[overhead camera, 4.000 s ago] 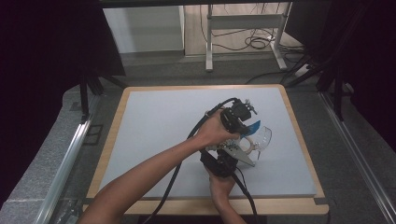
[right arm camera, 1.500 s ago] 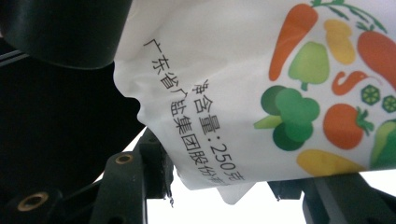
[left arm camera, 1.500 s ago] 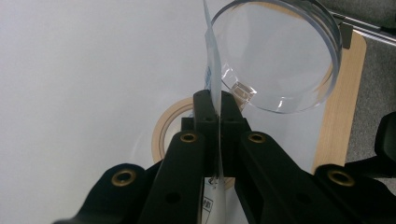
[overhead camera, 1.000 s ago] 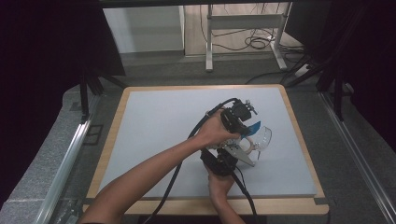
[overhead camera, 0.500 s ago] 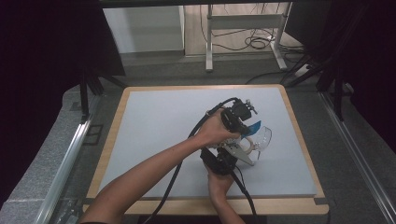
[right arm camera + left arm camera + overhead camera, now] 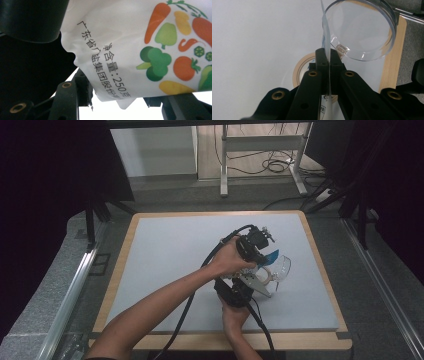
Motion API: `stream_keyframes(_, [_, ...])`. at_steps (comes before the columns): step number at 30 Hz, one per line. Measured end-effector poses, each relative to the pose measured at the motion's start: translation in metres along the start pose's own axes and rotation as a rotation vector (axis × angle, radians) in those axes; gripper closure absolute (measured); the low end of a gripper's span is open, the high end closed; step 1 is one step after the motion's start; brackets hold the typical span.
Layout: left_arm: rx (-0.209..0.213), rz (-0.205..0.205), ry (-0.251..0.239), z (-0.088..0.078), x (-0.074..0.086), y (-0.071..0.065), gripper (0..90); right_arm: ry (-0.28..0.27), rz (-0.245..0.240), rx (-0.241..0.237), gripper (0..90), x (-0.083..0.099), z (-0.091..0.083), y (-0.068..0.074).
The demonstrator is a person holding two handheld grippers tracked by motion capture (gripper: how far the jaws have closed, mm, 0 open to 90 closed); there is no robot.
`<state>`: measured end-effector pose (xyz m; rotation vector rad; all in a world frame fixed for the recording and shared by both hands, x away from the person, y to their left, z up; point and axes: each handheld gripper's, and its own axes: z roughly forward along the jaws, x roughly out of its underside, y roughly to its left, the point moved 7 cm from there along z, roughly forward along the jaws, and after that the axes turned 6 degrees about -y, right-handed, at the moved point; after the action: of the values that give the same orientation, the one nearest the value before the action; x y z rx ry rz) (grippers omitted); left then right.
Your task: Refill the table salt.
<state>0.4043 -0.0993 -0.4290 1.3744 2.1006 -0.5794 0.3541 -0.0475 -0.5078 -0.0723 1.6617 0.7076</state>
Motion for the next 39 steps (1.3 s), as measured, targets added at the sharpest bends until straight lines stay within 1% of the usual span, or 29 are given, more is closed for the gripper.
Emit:
stream_keyframes(19, [0.017,-0.006,0.003,0.0024,0.0033,0.0032,90.0,-0.001,-0.003,0.017,50.9,0.0029,0.0037,-0.0013])
stream_keyframes(24, [0.016,-0.007,0.003,0.0032,0.0035,0.0041,90.0,0.001,0.007,0.020,51.0,0.0031,0.0045,-0.0014])
stream_keyframes(27, [0.017,-0.004,0.003,0.0037,0.0034,0.0048,90.0,0.000,0.001,0.020,51.0,0.0031,0.0052,-0.0024])
stream_keyframes(29, [0.017,-0.010,0.004,0.0038,0.0036,0.0042,90.0,0.000,0.003,0.022,51.0,0.0031,0.0055,-0.0028])
stream_keyframes(30, [0.017,-0.005,0.004,0.0036,0.0034,0.0045,90.0,0.001,0.004,0.021,51.0,0.0031,0.0055,-0.0028])
stream_keyframes(39, [0.013,-0.005,0.000,0.0006,0.0024,0.0025,90.0,-0.002,0.012,0.019,51.0,0.0012,0.0040,-0.0010])
